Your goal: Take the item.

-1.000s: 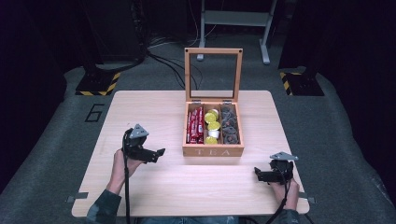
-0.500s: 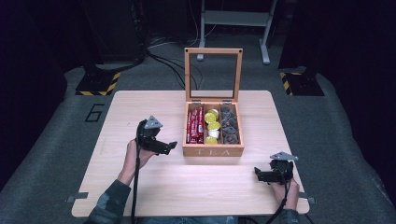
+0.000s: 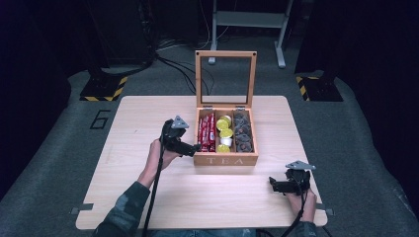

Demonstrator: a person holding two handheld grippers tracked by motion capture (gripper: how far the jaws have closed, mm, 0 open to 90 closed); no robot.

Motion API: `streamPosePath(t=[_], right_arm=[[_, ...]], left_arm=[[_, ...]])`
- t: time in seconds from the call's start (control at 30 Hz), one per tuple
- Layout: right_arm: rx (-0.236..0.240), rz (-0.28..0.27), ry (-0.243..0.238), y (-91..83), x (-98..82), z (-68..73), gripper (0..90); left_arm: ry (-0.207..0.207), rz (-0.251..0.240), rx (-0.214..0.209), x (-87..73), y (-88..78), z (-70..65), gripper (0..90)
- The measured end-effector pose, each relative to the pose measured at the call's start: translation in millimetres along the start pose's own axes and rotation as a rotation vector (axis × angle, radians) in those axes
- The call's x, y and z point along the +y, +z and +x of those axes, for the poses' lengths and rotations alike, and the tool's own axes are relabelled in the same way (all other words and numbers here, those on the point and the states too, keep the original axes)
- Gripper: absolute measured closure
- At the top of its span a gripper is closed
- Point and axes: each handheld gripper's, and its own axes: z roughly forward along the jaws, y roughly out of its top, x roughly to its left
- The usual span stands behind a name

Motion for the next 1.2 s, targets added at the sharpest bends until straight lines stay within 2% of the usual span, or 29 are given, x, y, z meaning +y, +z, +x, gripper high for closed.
streamPosePath(t=[0.27,0.33,0.4,0.5,0.57,0.6,0.77,0.97,1.2], right_arm=[[0.001,0.0,0.0,-0.1,0.0,0.0,0.7],[0.001,0.0,0.0,-0.1,0.0,0.0,0.7],[0.001,0.0,0.0,-0.1,0.0,0.0,0.7],[0.0,-0.001,0.0,-0.1,0.0,0.1,0.7],[0.0,-0.001,0.002,-0.1,0.0,0.2,0.8],[0.0,-0.001,0.002,-0.1,0.0,0.2,0.8],[0.001,-0.003,0.001,-0.1,-0.1,0.1,1.1],[0.001,-0.003,0.002,-0.3,0.0,0.1,1.2],[0.001,-0.004,0.001,-0.2,-0.1,0.2,1.3]], left_arm=[[0.007,0.014,-0.007,14.6,17.9,-3.6,5.8],[0.012,0.0,0.005,17.8,20.5,-4.2,6.5],[0.022,-0.01,0.009,20.7,22.3,-4.4,11.0],[0.01,-0.009,0.012,25.3,29.9,-3.7,15.7],[-0.005,-0.001,0.003,27.4,35.3,-2.5,18.7],[0.001,0.007,0.01,28.5,37.0,-1.9,20.9],[-0.023,0.04,0.022,33.4,48.7,0.0,29.9],[-0.015,0.077,0.04,32.8,60.2,-1.0,41.1],[-0.047,0.098,0.07,30.0,70.4,-0.6,55.1]])
